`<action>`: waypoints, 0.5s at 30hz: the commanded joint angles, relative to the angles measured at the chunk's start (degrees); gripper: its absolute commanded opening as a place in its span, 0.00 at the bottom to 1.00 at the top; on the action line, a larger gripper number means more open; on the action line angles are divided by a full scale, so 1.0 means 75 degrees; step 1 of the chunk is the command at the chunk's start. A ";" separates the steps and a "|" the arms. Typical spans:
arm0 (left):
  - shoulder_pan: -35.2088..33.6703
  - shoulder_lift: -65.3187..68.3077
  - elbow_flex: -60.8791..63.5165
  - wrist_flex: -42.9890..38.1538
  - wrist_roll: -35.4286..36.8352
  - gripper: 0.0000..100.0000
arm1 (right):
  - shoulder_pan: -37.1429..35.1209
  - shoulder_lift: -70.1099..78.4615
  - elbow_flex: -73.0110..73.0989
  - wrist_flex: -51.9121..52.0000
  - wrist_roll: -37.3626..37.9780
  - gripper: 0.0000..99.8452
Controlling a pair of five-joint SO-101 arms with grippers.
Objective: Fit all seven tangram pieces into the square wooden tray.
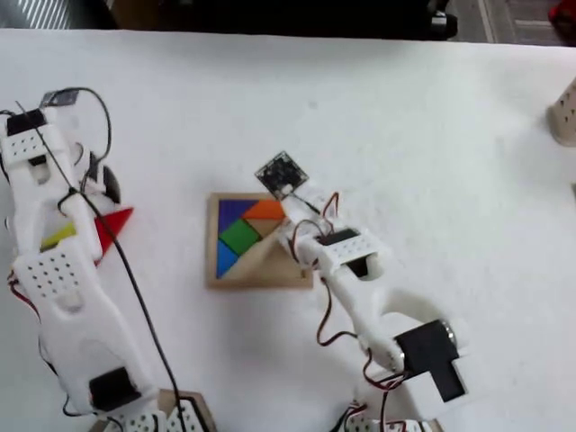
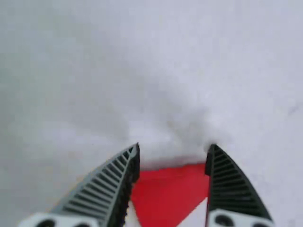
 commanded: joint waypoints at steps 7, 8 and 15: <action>-0.0404 -0.0697 0.0035 0.0188 -0.2731 0.24 | -0.0041 -0.0018 -0.0281 0.0018 0.0141 0.02; -0.0404 -0.0697 0.0047 0.0316 -0.2731 0.24 | -0.0041 -0.0018 -0.0281 0.0018 0.0141 0.02; -0.0369 -0.0709 0.0023 0.0867 -0.2731 0.28 | -0.0041 -0.0018 -0.0281 0.0018 0.0152 0.02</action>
